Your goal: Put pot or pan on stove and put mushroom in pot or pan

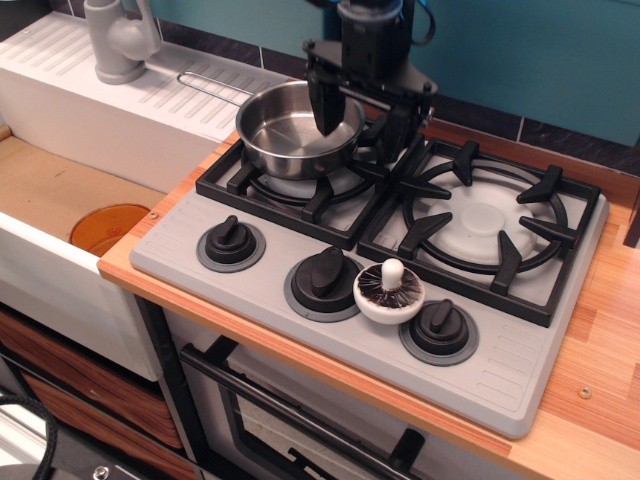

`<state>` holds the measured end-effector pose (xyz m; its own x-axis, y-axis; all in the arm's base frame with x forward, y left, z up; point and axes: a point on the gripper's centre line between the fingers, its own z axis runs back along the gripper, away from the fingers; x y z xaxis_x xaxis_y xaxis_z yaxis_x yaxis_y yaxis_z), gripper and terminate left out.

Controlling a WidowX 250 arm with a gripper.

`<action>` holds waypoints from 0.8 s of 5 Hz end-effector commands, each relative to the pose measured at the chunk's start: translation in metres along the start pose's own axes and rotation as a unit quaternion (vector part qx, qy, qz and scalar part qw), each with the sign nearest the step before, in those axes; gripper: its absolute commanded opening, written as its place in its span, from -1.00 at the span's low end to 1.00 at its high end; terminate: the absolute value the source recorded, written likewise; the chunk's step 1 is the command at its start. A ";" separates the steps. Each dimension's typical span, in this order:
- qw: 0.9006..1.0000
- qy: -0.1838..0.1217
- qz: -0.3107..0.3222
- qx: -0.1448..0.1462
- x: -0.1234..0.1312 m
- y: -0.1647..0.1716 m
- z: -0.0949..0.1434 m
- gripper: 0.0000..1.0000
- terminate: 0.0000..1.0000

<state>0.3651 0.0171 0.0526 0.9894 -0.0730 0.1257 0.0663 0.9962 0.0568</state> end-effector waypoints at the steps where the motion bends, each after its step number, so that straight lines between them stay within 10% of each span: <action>1: 1.000 -0.027 0.009 -0.002 0.006 0.004 0.003 -1.00 -1.00; 4: 1.000 -0.007 0.008 0.005 0.006 -0.005 0.026 -1.00 -1.00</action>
<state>0.3579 0.0111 0.0529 0.9973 -0.0471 0.0562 0.0438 0.9973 0.0589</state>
